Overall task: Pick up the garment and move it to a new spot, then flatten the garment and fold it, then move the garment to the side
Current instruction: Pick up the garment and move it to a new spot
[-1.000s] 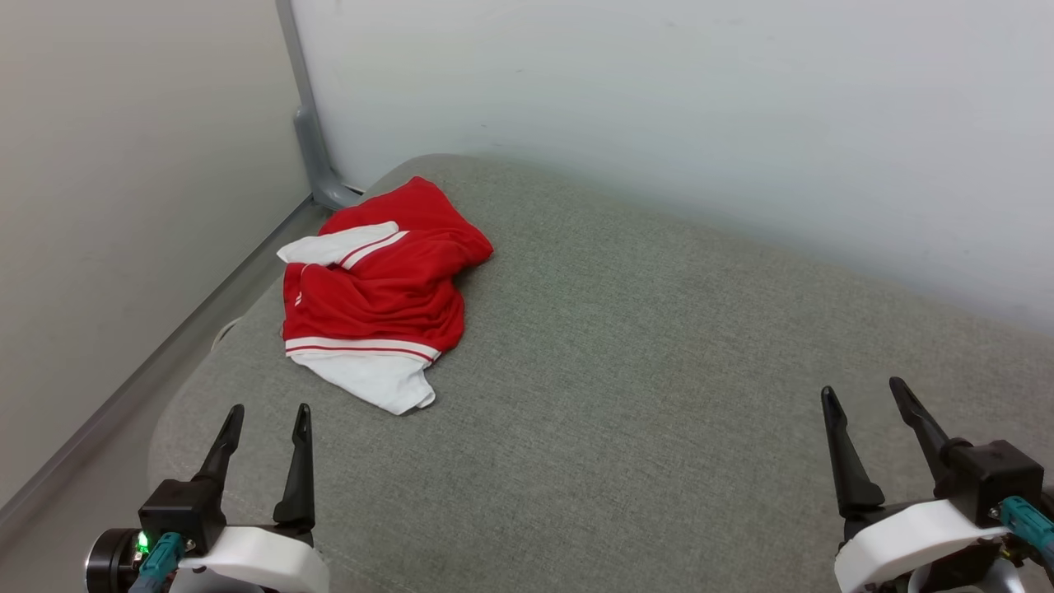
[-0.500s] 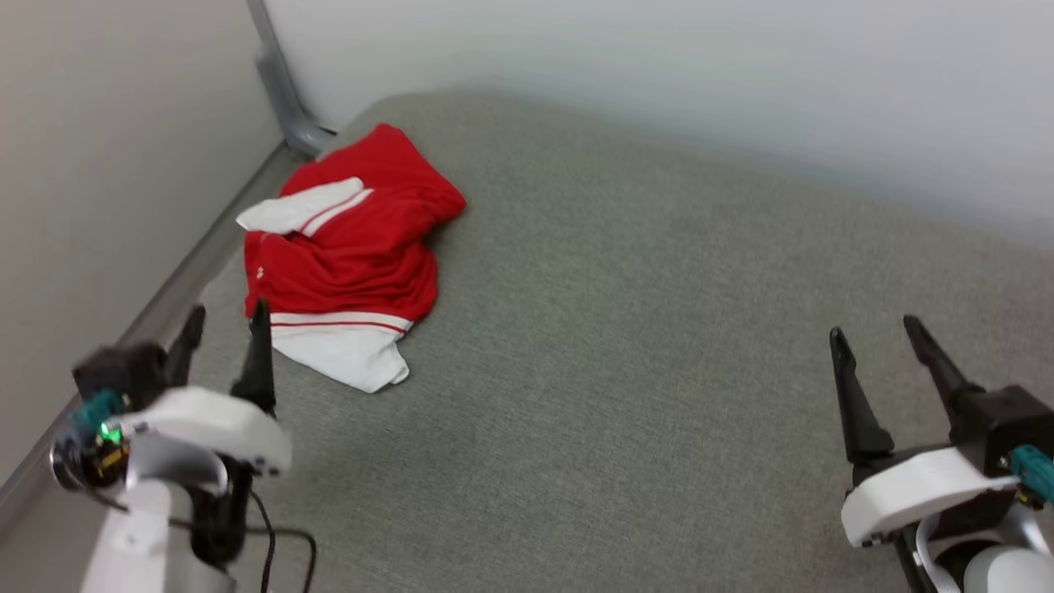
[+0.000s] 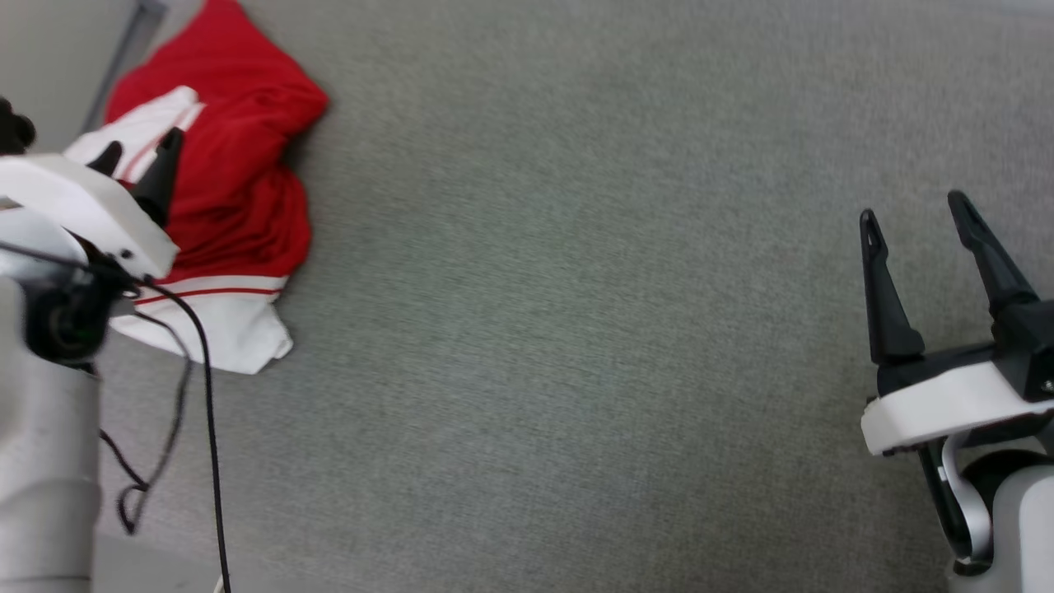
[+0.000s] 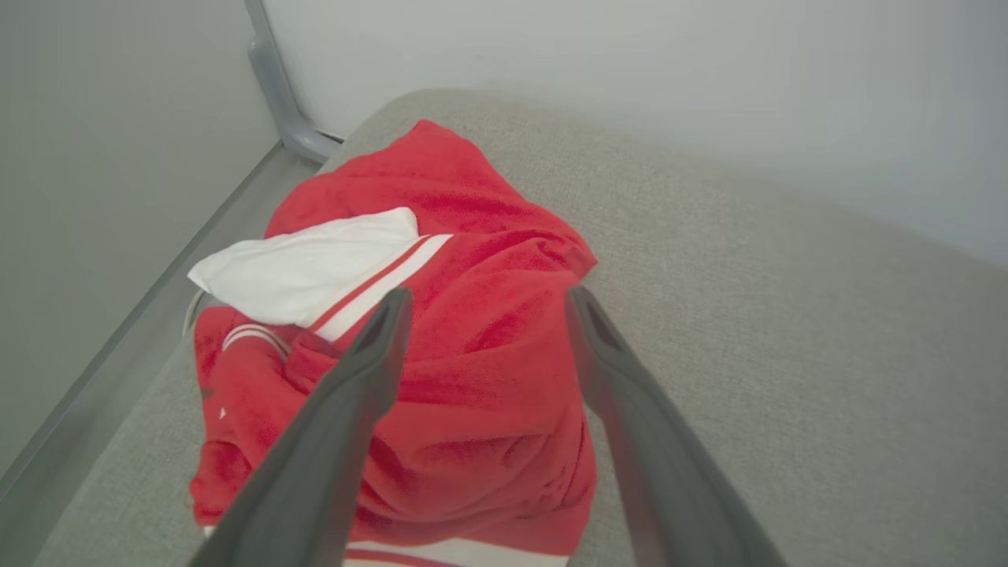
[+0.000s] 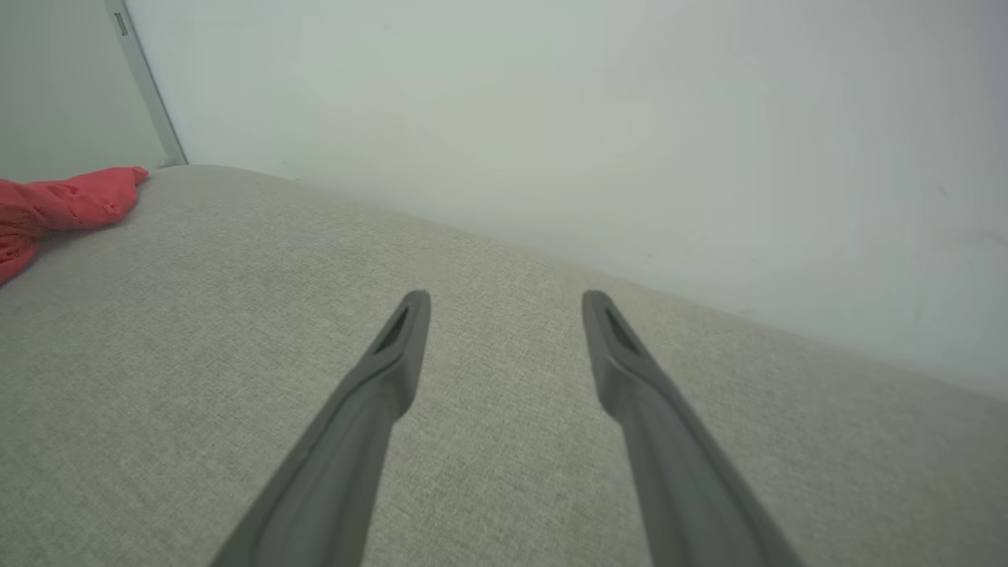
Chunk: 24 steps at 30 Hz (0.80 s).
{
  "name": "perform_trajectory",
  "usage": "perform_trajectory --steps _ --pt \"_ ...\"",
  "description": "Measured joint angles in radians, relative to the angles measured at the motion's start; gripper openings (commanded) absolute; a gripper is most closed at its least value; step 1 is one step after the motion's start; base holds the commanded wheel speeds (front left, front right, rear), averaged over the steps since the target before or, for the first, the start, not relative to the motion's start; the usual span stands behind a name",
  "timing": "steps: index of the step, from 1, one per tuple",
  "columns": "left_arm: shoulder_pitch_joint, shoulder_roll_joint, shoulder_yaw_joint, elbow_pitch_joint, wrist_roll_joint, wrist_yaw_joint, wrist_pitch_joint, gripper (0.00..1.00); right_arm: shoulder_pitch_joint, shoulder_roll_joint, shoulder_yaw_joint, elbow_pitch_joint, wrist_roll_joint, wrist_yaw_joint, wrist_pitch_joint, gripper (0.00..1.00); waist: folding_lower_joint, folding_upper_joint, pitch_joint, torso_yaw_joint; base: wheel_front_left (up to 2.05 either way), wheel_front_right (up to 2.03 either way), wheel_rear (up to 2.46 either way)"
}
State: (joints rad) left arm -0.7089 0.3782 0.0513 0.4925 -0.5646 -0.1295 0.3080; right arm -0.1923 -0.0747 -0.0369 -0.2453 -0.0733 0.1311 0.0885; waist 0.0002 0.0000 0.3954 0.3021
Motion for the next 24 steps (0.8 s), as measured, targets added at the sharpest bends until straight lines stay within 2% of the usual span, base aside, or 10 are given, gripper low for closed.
perform_trajectory --steps 6,10,15,19,20,21,24 --pt "-0.117 0.117 -0.043 0.101 -0.049 0.0 0.22 1.0 -0.054 -0.001 0.006 0.0 -0.006 0.0 -0.015 1.0 0.0 0.0 0.122 -0.061 0.0 0.0 0.0" --pt "-0.167 0.182 -0.056 0.158 -0.05 -0.001 0.317 1.0 -0.074 0.002 0.005 0.007 -0.006 0.0 -0.031 1.0 0.0 0.0 0.187 -0.102 0.0 0.0 0.0" --pt "-0.205 0.24 -0.074 0.217 -0.045 0.012 0.448 1.0 -0.081 0.004 -0.007 0.012 -0.006 0.0 -0.037 1.0 -0.0001 0.0 0.247 -0.142 0.0 0.0 0.0" --pt "-0.235 0.26 -0.077 0.254 -0.059 0.025 0.536 1.0 -0.085 0.004 -0.011 0.014 -0.006 0.0 -0.04 1.0 -0.0002 0.0 0.268 -0.162 0.0 0.0 0.0" --pt "-0.237 0.263 -0.081 0.259 -0.058 0.024 0.537 0.4 -0.085 0.004 -0.012 0.014 -0.005 0.0 -0.04 1.0 -0.0003 0.0 0.269 -0.164 0.0 0.0 0.0" --pt "-0.237 0.262 -0.083 0.264 -0.057 0.023 0.529 0.0 -0.085 0.004 -0.014 0.015 -0.005 0.0 -0.04 1.0 -0.0003 0.0 0.267 -0.164 0.0 0.0 0.0" --pt "-0.232 0.263 -0.109 0.288 -0.043 0.015 0.467 0.0 -0.085 0.004 -0.024 0.015 -0.004 0.0 -0.037 1.0 -0.0002 0.0 0.251 -0.161 0.0 0.0 0.0"
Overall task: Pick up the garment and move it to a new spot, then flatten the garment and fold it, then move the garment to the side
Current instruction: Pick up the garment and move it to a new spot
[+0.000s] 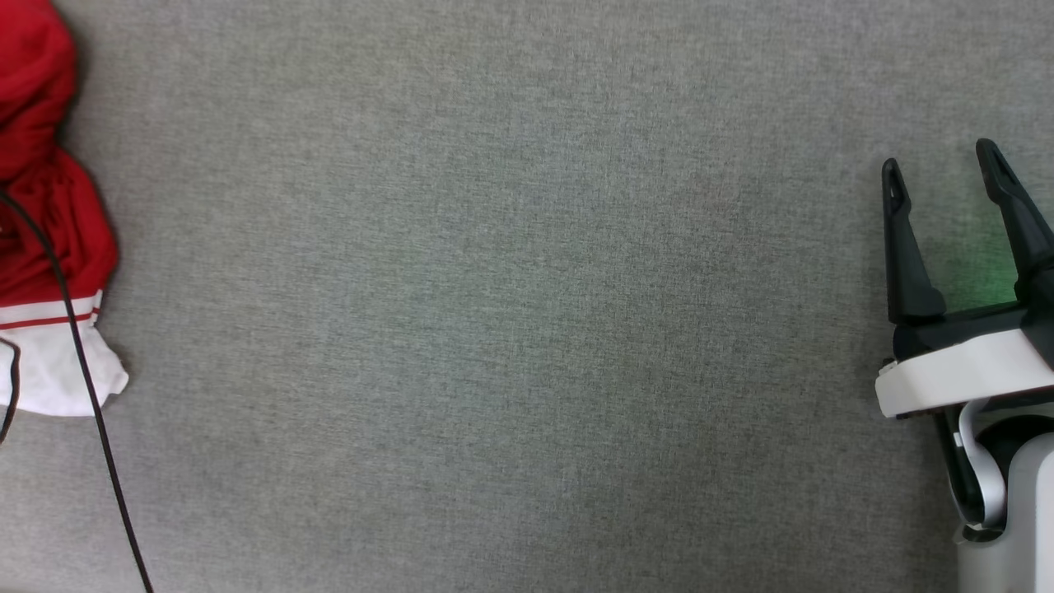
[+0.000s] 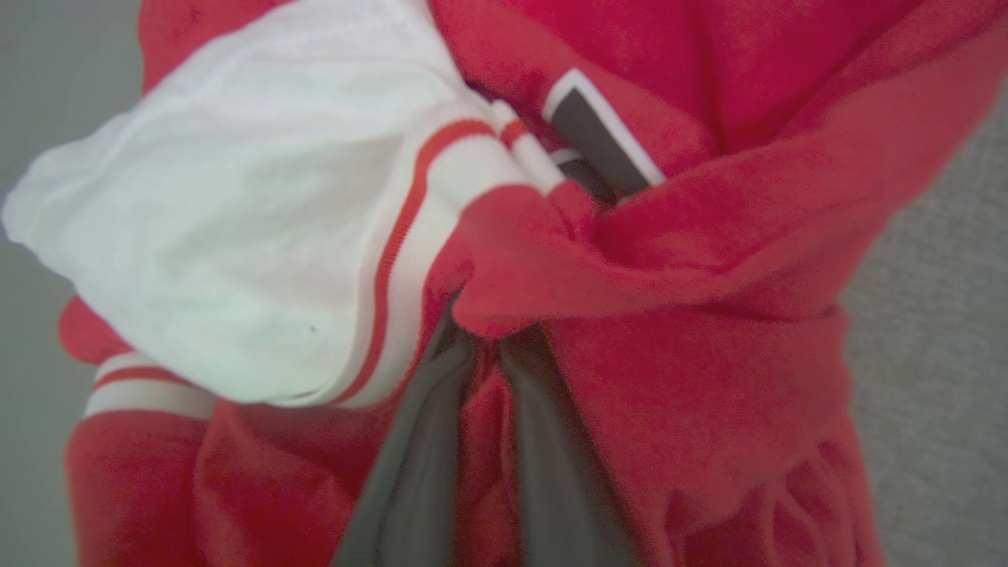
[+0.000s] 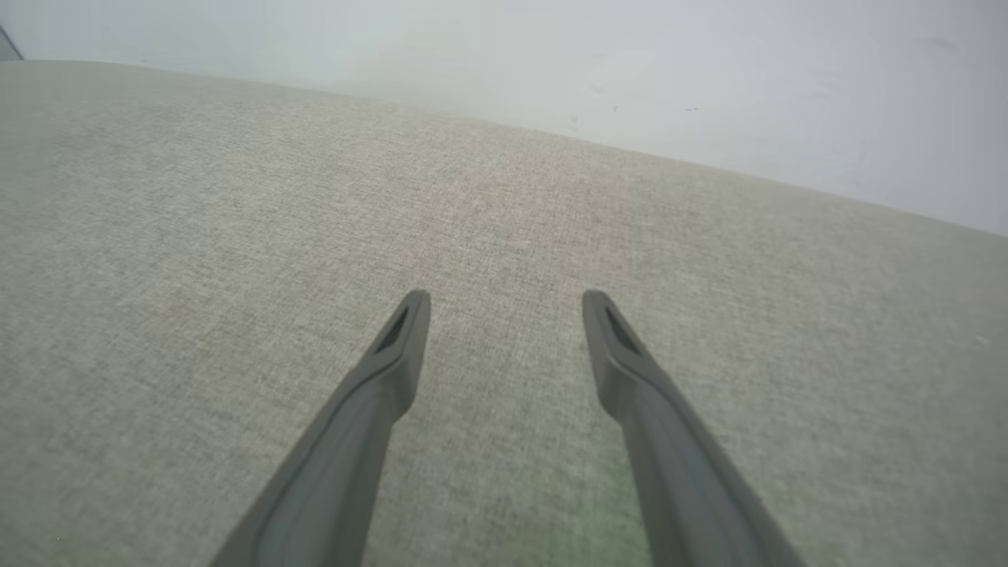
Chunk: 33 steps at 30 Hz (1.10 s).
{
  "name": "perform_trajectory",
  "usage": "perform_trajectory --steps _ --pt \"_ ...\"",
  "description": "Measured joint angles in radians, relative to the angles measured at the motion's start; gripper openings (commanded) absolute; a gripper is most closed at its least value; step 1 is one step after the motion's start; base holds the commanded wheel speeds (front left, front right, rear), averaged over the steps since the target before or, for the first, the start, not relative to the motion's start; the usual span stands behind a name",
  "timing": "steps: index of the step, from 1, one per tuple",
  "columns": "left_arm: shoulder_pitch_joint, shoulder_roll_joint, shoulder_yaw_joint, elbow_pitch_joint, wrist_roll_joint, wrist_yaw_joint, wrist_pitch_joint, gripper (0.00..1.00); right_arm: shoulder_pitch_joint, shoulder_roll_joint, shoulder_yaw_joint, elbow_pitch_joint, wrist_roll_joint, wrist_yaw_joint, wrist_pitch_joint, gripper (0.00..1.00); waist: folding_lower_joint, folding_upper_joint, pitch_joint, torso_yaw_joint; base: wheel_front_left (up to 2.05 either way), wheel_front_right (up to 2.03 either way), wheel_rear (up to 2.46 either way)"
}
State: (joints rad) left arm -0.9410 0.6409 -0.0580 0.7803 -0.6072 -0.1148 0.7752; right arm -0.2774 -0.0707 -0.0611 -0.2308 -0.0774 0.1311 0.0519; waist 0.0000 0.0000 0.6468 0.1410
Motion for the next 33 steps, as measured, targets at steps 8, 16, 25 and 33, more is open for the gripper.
perform_trajectory --steps 8,16,25,33 --pt "-0.011 0.029 -0.13 0.038 0.105 -0.015 -0.311 0.0 0.022 0.002 -0.009 0.03 0.019 0.0 -0.008 1.0 0.0001 0.0 -0.102 0.019 0.0 0.0 0.0" --pt "-0.099 0.053 -0.263 0.002 0.146 -0.016 -0.662 0.0 0.08 0.013 -0.027 0.063 0.05 0.0 -0.022 1.0 0.0 -0.0001 -0.252 0.04 0.0 0.0 0.0" --pt "-0.132 -0.069 -0.339 -0.081 0.07 -0.016 -0.847 0.0 0.168 0.018 -0.076 0.085 0.112 0.0 -0.035 1.0 -0.0001 0.0 -0.417 0.039 0.0 0.0 0.0" --pt "-0.026 -0.229 -0.401 -0.282 0.002 0.001 -0.817 0.0 0.228 0.019 -0.107 0.1 0.162 0.0 -0.035 1.0 -0.0002 0.0 -0.526 -0.005 0.0 0.0 0.0"
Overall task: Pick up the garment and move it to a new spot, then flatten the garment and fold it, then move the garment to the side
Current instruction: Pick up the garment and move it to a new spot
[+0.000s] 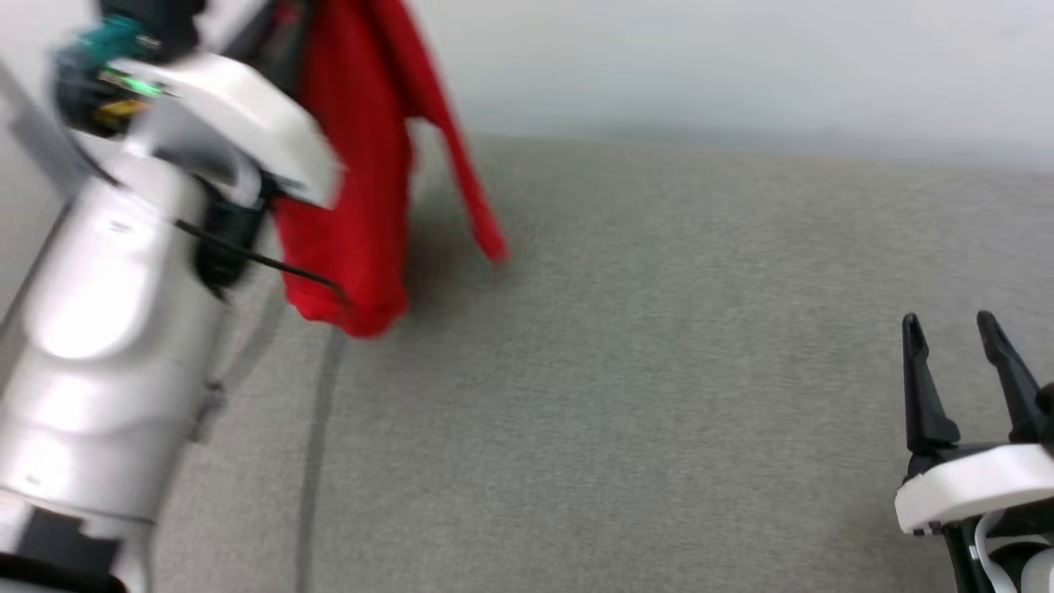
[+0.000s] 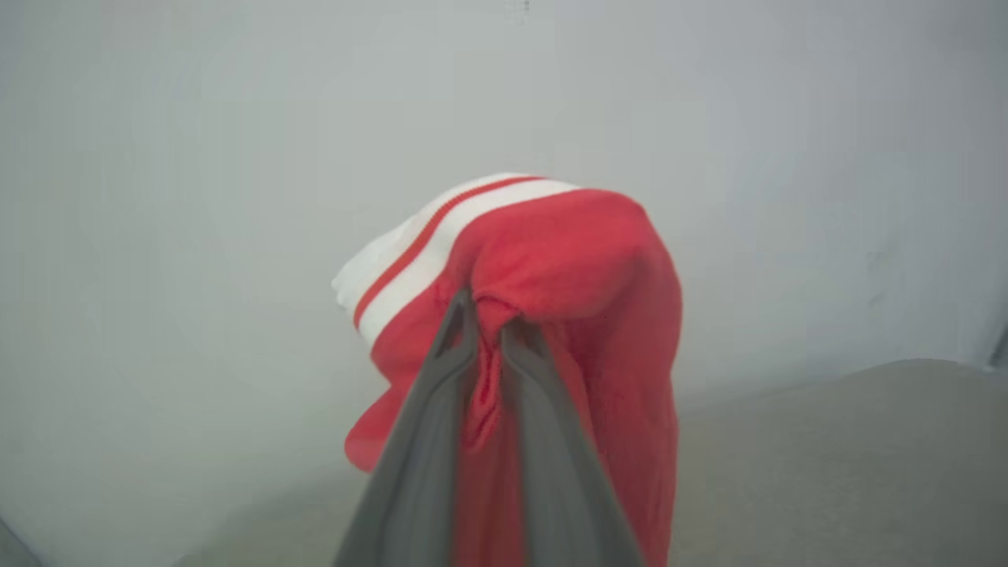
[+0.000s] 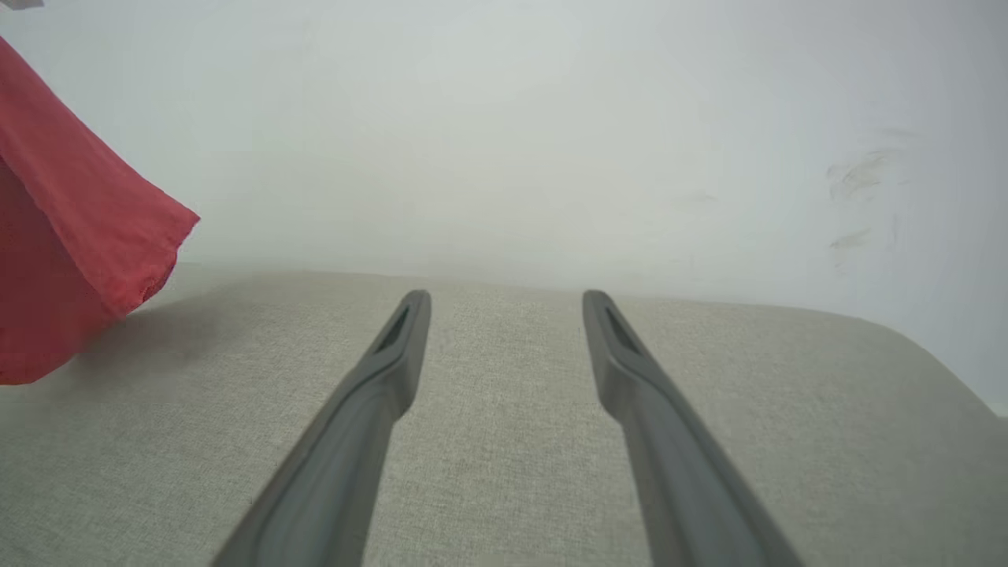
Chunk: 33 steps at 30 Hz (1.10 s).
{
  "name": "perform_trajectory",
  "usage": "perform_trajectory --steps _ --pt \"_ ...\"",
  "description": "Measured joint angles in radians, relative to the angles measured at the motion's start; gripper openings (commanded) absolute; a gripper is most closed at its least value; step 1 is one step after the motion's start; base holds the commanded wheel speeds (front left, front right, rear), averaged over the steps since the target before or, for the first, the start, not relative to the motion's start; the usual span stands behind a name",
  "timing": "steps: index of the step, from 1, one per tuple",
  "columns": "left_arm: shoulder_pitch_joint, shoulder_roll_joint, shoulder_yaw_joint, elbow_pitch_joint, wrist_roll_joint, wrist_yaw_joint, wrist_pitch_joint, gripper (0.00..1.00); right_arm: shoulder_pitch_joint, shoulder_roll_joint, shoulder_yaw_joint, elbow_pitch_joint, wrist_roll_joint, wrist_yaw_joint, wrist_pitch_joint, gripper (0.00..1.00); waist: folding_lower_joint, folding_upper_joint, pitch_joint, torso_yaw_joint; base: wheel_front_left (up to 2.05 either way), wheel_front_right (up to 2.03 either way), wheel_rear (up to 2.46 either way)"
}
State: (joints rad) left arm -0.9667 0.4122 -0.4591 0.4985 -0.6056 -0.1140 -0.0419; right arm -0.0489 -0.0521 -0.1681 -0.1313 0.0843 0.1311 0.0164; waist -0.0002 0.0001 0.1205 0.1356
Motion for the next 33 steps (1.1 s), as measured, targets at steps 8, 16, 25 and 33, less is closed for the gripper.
perform_trajectory --steps 8,16,25,33 --pt "0.156 -0.139 -0.064 -0.296 -0.055 0.081 0.066 0.0 0.04 0.0 -0.016 0.007 0.033 0.0 -0.002 1.0 0.0 0.0 -0.046 -0.083 0.0 0.0 0.0" --pt "0.38 -0.167 -0.089 -0.444 -0.111 0.156 0.072 0.0 0.051 0.0 -0.031 -0.01 0.041 0.0 -0.001 1.0 0.0 0.0 -0.004 -0.116 0.0 0.0 0.0" --pt "0.569 -0.18 -0.197 -0.346 -0.132 0.136 0.084 0.0 0.025 0.001 -0.018 -0.024 0.042 0.0 0.002 1.0 0.0001 0.0 0.079 -0.117 0.0 0.0 0.0" --pt "0.577 -0.197 -0.319 -0.217 -0.097 0.059 0.134 0.0 0.0 0.001 -0.007 -0.026 0.034 0.0 0.01 1.0 0.0003 0.0 0.115 -0.108 0.0 0.0 0.0"
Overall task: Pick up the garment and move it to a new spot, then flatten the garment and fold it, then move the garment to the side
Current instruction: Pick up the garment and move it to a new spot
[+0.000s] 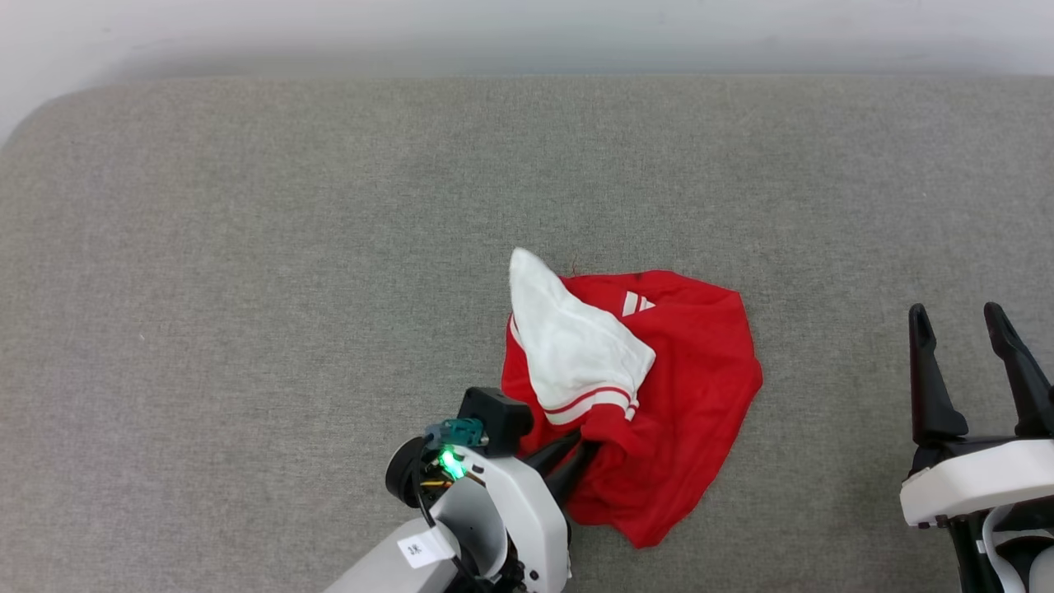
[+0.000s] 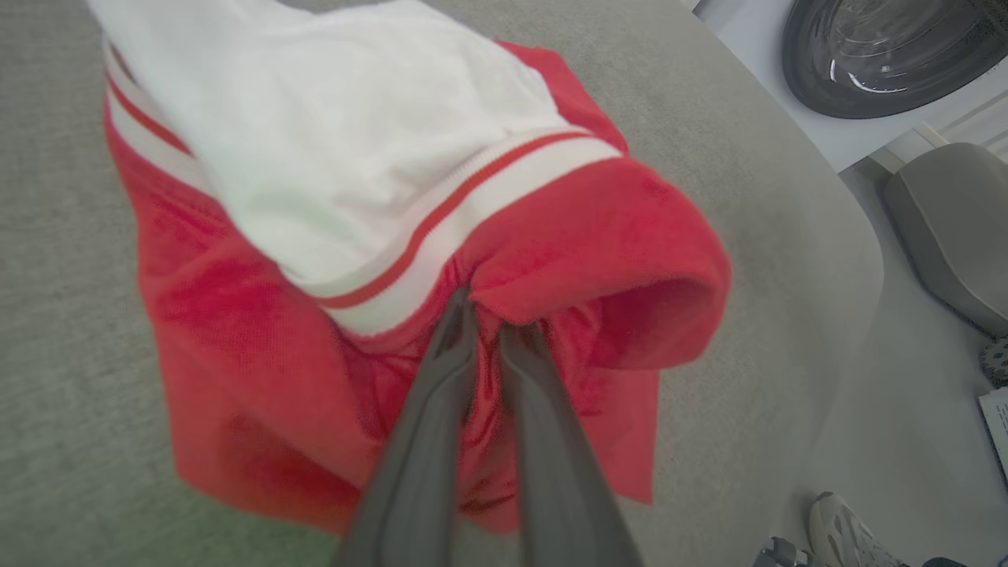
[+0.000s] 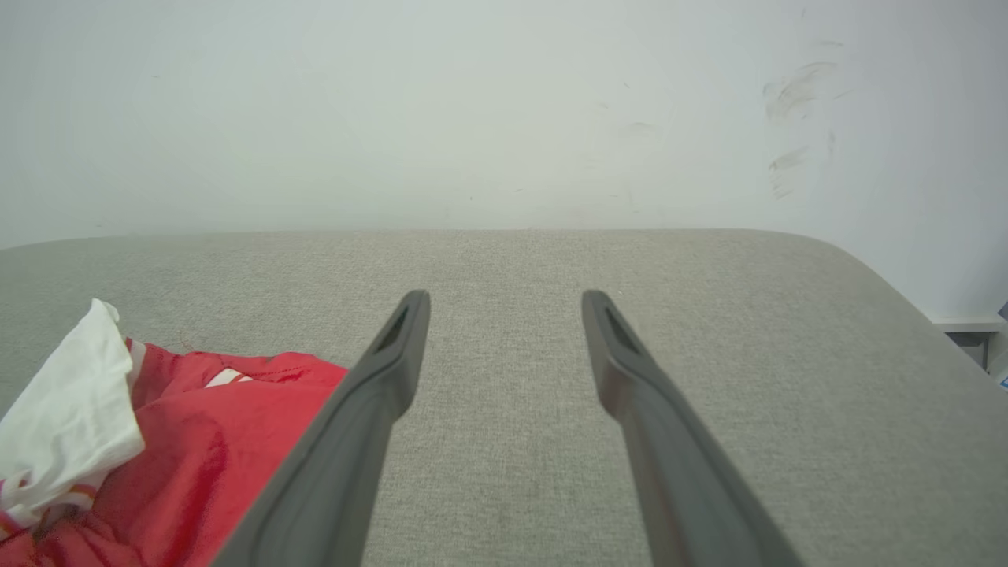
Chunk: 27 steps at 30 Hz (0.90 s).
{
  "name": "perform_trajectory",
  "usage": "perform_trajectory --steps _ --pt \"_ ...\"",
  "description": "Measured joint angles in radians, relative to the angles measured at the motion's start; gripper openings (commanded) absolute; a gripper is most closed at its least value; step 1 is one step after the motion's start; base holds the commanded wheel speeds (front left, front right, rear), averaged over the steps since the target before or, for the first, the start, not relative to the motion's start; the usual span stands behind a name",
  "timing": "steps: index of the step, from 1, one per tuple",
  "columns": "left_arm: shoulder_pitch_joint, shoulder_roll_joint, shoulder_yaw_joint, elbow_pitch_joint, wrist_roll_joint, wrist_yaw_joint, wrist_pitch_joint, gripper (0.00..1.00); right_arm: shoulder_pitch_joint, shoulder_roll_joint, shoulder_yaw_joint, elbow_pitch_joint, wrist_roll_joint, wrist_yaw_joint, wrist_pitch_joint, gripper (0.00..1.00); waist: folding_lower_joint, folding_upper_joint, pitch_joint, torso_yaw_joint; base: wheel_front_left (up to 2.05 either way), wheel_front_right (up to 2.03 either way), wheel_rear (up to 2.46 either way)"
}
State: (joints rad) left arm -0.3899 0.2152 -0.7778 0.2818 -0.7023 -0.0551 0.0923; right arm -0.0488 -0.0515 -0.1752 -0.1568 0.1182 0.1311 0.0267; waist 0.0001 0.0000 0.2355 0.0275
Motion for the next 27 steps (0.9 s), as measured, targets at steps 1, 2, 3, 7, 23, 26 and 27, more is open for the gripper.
perform_trajectory --steps 1,2,3,7,23,26,27 --pt "-0.001 -0.003 -0.008 0.011 0.007 -0.004 -0.005 0.22 -0.001 0.0 0.003 0.0 -0.001 0.0 0.0 1.0 0.0 0.0 -0.003 0.0 0.0 0.0 0.0" --pt "-0.002 -0.004 -0.016 0.017 0.016 -0.006 -0.014 1.0 -0.001 0.0 0.005 0.001 -0.002 0.0 0.0 1.0 0.0 0.0 -0.009 0.001 0.0 0.0 0.0" --pt "-0.002 -0.006 -0.018 0.02 0.023 -0.007 -0.031 1.0 -0.001 0.0 0.007 0.003 -0.002 0.0 0.0 1.0 -0.0001 0.0 -0.016 0.001 0.0 0.0 0.0" --pt "0.001 -0.002 -0.02 0.017 0.058 0.009 -0.094 1.0 0.012 0.0 0.016 0.016 -0.003 0.0 0.007 1.0 -0.0001 0.0 -0.059 0.004 0.0 0.0 0.0" --pt "0.144 0.095 0.164 -0.151 0.132 0.234 -0.339 1.0 0.137 0.0 0.036 0.008 0.012 0.0 0.062 1.0 -0.0002 0.0 -0.249 0.02 0.0 0.0 0.0" --pt "0.172 0.109 0.217 -0.161 0.136 0.262 -0.35 1.0 0.147 0.0 0.038 0.004 0.014 0.0 0.066 1.0 -0.0001 0.0 -0.261 0.019 0.0 0.0 0.0" --pt "0.187 0.119 0.236 -0.164 0.139 0.269 -0.351 1.0 0.152 0.0 0.04 0.003 0.015 0.0 0.069 1.0 -0.0001 0.0 -0.265 0.017 0.0 0.0 0.0"
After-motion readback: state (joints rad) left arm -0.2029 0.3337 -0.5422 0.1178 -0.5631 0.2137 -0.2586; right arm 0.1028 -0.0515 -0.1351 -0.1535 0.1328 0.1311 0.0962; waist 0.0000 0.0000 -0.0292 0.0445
